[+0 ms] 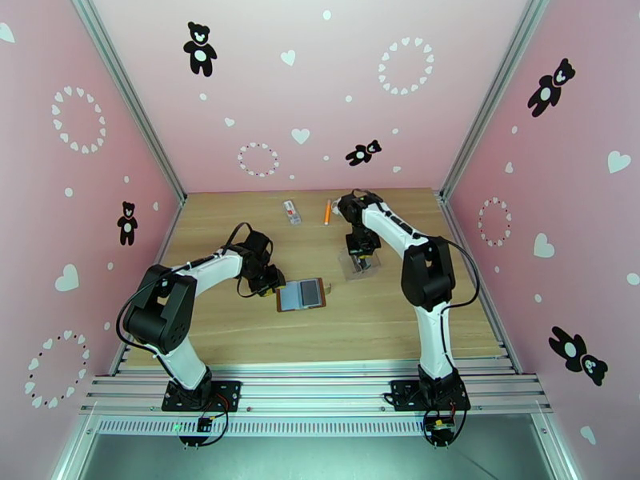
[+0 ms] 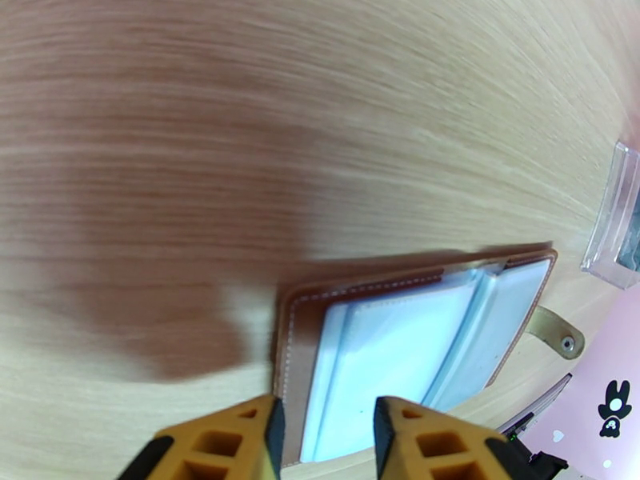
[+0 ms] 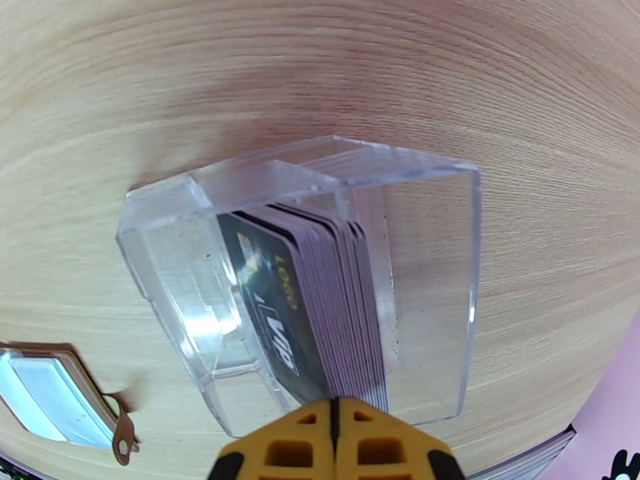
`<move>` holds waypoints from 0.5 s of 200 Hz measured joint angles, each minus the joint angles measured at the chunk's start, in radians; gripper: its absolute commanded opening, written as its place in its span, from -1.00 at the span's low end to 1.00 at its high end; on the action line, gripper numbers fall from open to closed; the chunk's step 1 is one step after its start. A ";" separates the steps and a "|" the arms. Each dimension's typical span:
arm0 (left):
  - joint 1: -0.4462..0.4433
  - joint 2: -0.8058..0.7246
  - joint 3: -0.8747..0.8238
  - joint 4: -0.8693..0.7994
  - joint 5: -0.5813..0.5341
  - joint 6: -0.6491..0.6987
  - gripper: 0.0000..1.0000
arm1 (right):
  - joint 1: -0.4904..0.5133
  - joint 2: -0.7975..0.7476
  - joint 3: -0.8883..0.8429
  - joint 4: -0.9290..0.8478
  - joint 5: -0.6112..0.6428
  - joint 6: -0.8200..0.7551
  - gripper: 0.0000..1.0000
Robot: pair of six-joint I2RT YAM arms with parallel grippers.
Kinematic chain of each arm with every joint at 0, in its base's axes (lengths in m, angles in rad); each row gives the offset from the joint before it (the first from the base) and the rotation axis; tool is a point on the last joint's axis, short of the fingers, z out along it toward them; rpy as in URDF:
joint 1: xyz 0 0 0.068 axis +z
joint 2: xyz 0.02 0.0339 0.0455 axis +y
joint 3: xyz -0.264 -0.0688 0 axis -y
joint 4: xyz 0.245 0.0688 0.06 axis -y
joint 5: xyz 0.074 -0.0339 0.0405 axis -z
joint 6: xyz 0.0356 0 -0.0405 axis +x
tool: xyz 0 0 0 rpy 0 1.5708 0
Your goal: Put the credit cards into the card holder
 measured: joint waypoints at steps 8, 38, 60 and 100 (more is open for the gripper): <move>0.000 0.000 0.000 0.000 0.000 0.000 -0.28 | -0.002 -0.004 0.000 0.005 -0.002 0.004 -0.19; 0.000 0.000 0.000 0.000 0.000 0.000 -0.28 | -0.010 -0.011 0.000 0.013 -0.008 -0.010 -0.04; 0.000 0.000 0.000 0.000 0.000 0.000 -0.28 | -0.021 -0.011 0.000 0.013 -0.019 -0.012 -0.02; 0.000 0.000 0.000 0.000 0.000 0.000 -0.28 | -0.034 -0.002 -0.015 0.020 -0.047 -0.013 -0.03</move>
